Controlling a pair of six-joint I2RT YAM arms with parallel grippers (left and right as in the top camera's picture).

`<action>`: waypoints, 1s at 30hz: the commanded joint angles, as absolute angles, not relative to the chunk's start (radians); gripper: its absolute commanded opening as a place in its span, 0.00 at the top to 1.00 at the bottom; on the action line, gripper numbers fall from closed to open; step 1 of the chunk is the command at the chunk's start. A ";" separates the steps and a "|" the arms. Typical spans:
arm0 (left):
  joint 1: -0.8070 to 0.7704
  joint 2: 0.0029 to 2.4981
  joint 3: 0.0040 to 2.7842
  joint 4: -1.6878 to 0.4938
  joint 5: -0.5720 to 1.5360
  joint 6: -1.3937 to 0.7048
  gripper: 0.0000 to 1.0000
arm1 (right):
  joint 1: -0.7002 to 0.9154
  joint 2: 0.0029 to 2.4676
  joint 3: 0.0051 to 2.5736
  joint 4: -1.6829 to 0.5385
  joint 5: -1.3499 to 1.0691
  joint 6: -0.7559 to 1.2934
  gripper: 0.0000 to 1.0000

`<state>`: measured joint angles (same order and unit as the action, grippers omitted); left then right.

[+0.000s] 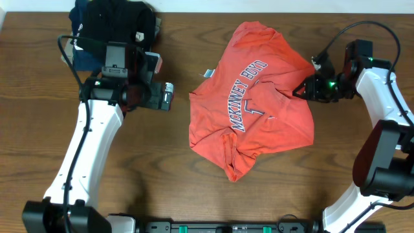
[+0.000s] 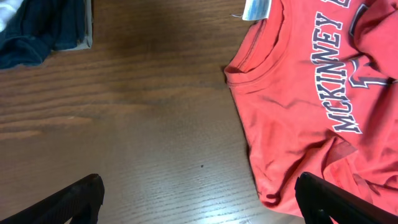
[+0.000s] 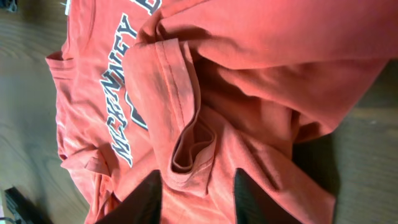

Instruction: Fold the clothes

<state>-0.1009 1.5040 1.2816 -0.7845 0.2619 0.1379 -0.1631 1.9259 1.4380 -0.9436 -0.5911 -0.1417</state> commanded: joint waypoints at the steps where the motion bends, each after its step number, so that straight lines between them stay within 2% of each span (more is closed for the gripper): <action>1: -0.102 1.545 1.277 -0.781 0.260 0.146 0.01 | -0.117 1.925 1.424 -0.958 -0.546 -0.143 0.71; 4: -0.102 1.572 1.277 -0.783 0.259 0.162 0.01 | -0.093 1.925 1.411 -0.965 -0.405 -0.099 0.72; 6: -0.102 1.585 1.277 -0.783 0.260 0.164 0.01 | -0.091 1.925 1.411 -0.960 -0.282 -0.057 0.64; 8: -0.102 1.594 1.277 -0.782 0.260 0.164 0.01 | -0.100 1.925 1.411 -0.937 -0.188 -0.018 0.61; 13: -0.102 1.596 1.277 -0.782 0.260 0.164 0.01 | -0.142 1.925 1.411 -0.873 -0.154 0.028 0.55; 30: -0.102 1.596 1.277 -0.776 0.260 0.164 0.01 | -0.095 1.934 1.332 -0.817 -0.258 0.006 0.65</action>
<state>-0.1009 1.5921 1.2816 -0.7776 0.2623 0.1547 -0.1005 1.9259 1.3560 -0.8242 -0.2138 0.0067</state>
